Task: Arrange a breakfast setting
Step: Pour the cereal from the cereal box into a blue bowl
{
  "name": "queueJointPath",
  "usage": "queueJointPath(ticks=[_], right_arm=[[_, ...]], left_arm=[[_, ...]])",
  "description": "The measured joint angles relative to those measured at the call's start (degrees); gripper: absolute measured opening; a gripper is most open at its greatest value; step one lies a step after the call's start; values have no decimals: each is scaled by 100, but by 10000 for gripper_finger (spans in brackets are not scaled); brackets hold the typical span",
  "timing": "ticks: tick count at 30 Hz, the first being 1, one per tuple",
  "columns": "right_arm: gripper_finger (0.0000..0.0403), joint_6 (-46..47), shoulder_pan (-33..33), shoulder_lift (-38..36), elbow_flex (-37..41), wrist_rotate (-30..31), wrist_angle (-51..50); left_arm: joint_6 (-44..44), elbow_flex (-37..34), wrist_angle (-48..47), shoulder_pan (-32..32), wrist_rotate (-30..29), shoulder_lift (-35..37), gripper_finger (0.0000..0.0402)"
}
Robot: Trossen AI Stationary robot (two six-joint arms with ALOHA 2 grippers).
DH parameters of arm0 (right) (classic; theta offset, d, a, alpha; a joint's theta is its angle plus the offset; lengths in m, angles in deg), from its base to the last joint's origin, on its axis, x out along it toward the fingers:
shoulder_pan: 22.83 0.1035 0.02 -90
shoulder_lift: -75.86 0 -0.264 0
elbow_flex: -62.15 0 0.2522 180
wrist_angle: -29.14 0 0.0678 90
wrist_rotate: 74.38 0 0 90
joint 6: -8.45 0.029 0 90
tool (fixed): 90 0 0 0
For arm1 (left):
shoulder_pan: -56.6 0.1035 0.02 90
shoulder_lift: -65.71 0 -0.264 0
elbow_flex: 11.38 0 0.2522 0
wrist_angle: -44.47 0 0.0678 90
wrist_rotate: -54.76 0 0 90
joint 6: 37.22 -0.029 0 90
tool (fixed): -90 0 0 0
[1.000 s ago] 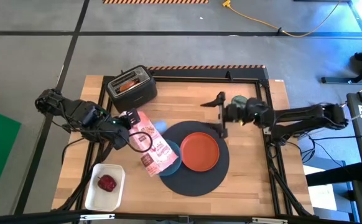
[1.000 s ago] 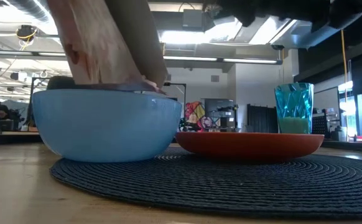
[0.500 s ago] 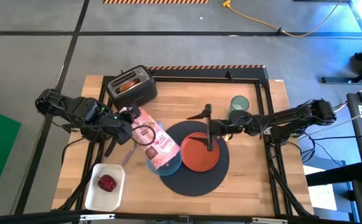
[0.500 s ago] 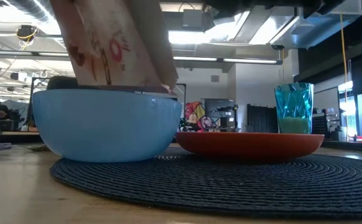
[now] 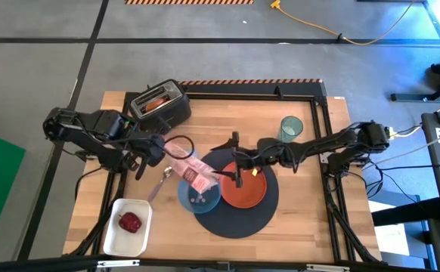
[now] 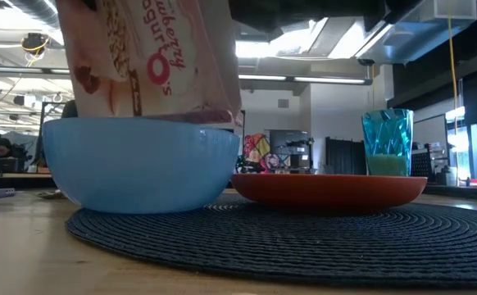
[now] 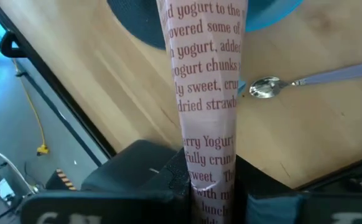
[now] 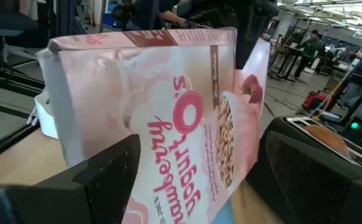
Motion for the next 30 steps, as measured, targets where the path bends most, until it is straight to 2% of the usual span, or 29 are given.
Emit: queueJointPath(ticks=[3,5,10,12,18,21,26,30], right_arm=[[335,2,2,7,-14,-7,-96],[335,-2,5,-26,-14,208,-178],[335,-409,170,-518,-18,1989,-645],[335,-431,260,-718,-23,2245,-893],[335,-54,659,-877,-21,1728,-980],[335,35,793,-721,-21,1486,-631],[335,41,826,-337,-21,1463,184],[335,69,750,-27,-298,1871,208]], left_arm=[[-125,0,2,6,-11,0,41],[-266,0,0,6,-20,17,41],[-575,0,1,7,-42,156,41],[-592,0,0,34,-118,229,41],[-579,0,-2,312,-119,506,41],[-579,0,0,458,-76,654,41],[-583,0,-4,579,-24,864,41],[-586,0,-3,590,127,929,41]])
